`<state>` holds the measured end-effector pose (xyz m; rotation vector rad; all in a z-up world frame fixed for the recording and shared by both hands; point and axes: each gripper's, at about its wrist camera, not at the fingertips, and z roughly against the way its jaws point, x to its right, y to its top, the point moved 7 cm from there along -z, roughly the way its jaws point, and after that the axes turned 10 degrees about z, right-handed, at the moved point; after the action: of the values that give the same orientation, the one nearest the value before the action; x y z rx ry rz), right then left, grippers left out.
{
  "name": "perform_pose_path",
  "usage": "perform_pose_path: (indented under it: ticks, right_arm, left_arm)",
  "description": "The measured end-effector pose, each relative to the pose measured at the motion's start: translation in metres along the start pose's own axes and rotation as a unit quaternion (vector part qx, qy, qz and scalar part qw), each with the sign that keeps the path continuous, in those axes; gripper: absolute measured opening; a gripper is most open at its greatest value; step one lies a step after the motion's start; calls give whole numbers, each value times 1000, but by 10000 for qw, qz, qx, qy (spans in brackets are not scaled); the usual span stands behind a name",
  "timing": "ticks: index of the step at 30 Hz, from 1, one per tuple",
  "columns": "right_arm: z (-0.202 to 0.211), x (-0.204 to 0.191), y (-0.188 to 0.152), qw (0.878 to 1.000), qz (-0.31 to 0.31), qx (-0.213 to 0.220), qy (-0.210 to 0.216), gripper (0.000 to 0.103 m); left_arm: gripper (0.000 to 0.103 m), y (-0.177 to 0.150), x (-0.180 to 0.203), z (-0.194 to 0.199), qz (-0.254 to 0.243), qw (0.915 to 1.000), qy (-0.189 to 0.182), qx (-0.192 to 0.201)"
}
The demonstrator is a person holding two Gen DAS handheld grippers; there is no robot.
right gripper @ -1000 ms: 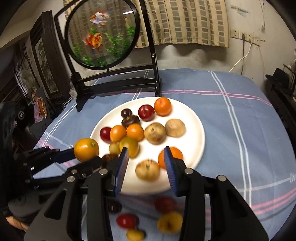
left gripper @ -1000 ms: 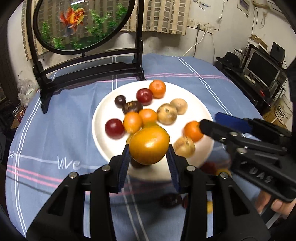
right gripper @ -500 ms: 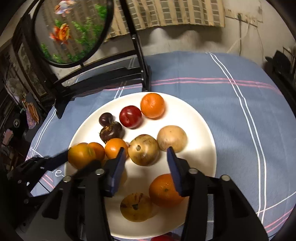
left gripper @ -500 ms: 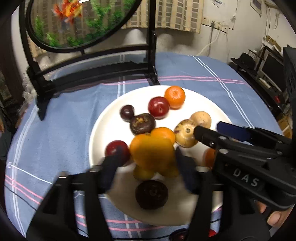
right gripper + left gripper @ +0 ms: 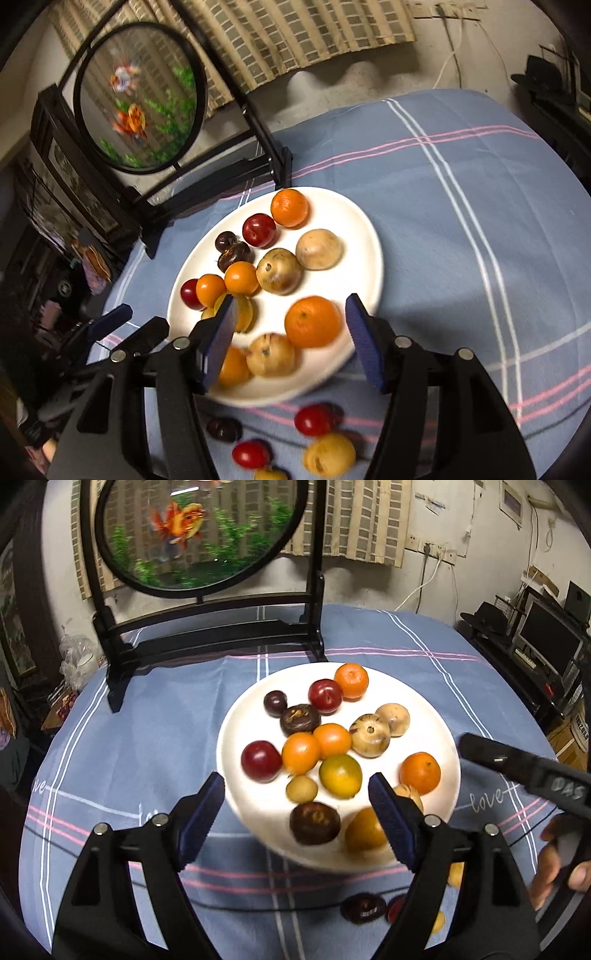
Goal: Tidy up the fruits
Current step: 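Carry both fruits onto the white plate and open both tools, then move both open tools back to the remaining fruit beside the plate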
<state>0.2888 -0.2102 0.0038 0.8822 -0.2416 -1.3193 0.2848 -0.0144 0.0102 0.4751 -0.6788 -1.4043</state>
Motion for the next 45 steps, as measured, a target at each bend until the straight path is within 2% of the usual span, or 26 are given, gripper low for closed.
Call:
perform_pose_path:
  ticks: [6,10,14,23,37,45]
  right_arm:
    - [36,10,-21,9999,-17,142,-36,63]
    - [47,8,-36,9996,217,84,-173,63]
    - [46,1,-59,9971,637,-138,-391,62]
    - [44,-6,-71,9973,626,-232,-299,62]
    - [39,-4,-85,9986,416,-277,-149,62]
    - [41,-2,-92,9973,599,-220,-365,62]
  left_arm:
    - [82,-15,-2,17,-113,9999,4,43]
    - [82,-24,-2,25,-120,9999,-39,18]
    - [82,-31,-1,30,-180,9998,-32,5]
    - [82,-45,2,36,-228,9997,-80,-47]
    - [82,-74,-4,23,-218,9992,-85,-333]
    - [82,-95,-2,18,-392,9982,-80,-439]
